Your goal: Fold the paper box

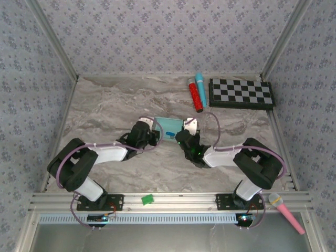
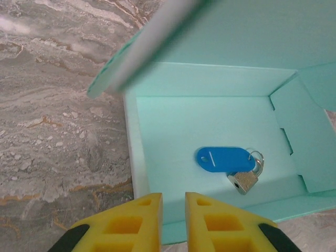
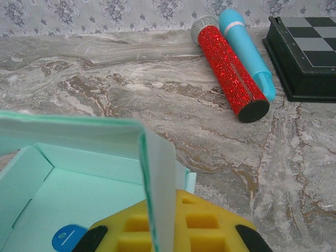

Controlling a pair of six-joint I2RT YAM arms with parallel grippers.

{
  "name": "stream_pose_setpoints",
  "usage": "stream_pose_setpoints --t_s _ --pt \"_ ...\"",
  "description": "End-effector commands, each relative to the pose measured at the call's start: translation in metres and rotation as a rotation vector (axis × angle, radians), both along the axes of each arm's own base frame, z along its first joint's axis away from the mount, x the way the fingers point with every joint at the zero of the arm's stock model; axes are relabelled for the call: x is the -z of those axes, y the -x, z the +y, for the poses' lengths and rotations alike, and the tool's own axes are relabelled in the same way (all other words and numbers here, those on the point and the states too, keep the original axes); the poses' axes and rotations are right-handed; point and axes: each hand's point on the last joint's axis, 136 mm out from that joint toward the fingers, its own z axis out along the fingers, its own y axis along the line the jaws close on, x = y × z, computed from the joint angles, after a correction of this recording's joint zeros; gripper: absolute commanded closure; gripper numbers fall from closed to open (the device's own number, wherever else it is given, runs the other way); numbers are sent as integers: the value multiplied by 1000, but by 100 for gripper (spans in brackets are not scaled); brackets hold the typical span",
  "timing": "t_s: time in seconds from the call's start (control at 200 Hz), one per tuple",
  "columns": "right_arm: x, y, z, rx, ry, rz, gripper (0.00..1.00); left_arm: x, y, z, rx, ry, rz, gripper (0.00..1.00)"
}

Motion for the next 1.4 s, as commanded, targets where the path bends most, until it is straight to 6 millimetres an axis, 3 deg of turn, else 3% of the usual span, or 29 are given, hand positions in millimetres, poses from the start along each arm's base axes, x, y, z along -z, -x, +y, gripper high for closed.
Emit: stream_pose_setpoints --t_s 0.0,0.37,0.734,0.839,1.064,1.394 --pt "18 11 -8 6 39 50 94 -3 5 5 -5 -9 -6 81" --pt "12 7 -5 -14 108 37 95 -30 5 18 -26 -43 -76 67" --pt "12 7 -6 -14 129 38 95 -43 18 41 43 -80 -158 40" --pt "14 7 -6 -13 133 40 95 -44 15 40 102 -33 -135 40" --pt "14 6 -4 -12 134 42 95 -43 8 16 280 -62 -129 38" --pt "13 5 -3 -14 145 44 95 -43 -29 18 211 -174 -172 39"
